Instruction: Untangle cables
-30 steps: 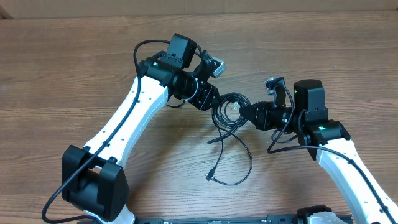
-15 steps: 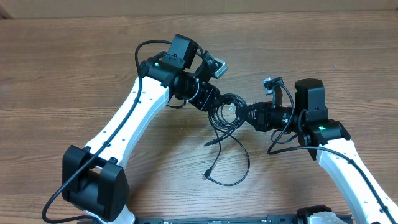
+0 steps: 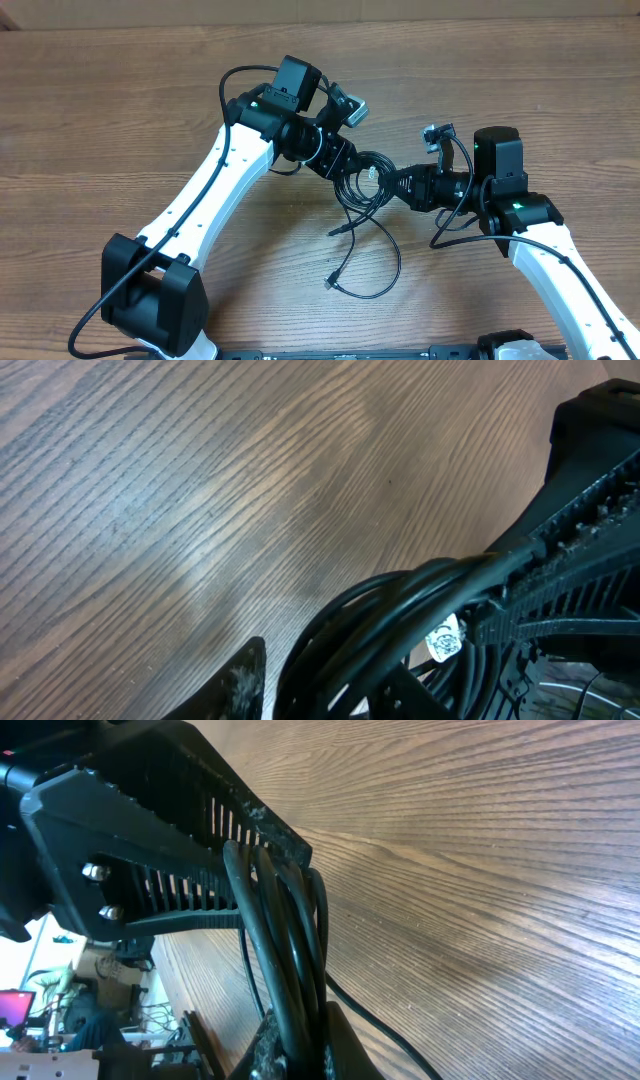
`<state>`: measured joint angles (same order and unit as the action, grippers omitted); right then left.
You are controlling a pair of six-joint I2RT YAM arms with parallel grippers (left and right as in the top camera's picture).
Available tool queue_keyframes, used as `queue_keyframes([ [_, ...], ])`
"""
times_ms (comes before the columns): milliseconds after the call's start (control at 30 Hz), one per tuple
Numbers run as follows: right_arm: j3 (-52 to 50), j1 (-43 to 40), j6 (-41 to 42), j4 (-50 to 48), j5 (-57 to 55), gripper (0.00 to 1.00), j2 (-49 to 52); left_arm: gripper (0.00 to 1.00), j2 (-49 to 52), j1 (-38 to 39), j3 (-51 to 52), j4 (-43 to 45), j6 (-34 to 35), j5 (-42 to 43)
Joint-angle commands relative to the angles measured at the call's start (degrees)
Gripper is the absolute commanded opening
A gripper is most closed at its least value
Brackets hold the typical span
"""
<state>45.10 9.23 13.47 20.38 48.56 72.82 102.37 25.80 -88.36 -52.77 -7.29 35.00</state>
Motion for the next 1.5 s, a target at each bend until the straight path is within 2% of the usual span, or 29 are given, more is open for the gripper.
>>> queue_keyframes([
  [0, 1.0, -0.2, 0.0, -0.6, 0.0, 0.04, 0.0, 0.34, -1.3, 0.5, -1.5, 0.0, 0.0, 2.1],
  [333, 1.0, -0.2, 1.2, -2.2, 0.0, 0.04, 0.0, 0.36, -1.3, 0.5, -1.5, -1.0, -2.0, 4.1],
  [533, 1.0, -0.2, 1.7, -5.4, 5.7, 0.04, 0.0, 0.36, -1.3, 0.5, -1.4, -1.0, -2.0, 2.9],
  [700, 1.0, -0.2, 3.0, -5.8, 5.7, 0.04, 0.0, 0.35, -1.2, 0.6, -1.4, -1.0, -1.9, 1.6],
  [767, 1.0, -0.2, 3.0, -5.8, 5.7, 0.04, 0.0, 0.3, -1.2, 0.6, -1.4, -1.0, -1.9, 1.0],
  [900, 1.0, -0.2, 3.0, -5.5, 5.6, 0.04, 0.0, 0.05, -1.2, 0.6, -1.4, -1.1, -1.9, -1.0],
  [1200, 1.0, -0.2, 2.9, -0.1, 0.3, 0.04, 0.0, 0.04, -1.2, 0.6, -1.4, -1.4, -1.9, -3.1],
  [1233, 1.0, -0.2, 2.9, 0.7, -0.6, 0.05, 0.0, 0.04, -1.2, 0.5, -1.4, -1.4, -1.9, -3.5],
  [1300, 1.0, -0.2, 2.9, 2.6, -3.3, 0.23, 0.0, 0.05, -1.2, 0.5, -1.4, -1.5, -1.7, -3.9],
  [1333, 1.0, -0.2, 2.9, 3.4, -4.8, 0.26, 0.0, 0.04, -1.2, 0.5, -1.4, -1.4, -1.7, -4.1],
  [1467, 1.0, -0.2, 3.0, 8.2, -14.6, 0.27, 0.0, 0.04, -1.2, 0.5, -1.4, -1.4, -1.4, -6.8],
])
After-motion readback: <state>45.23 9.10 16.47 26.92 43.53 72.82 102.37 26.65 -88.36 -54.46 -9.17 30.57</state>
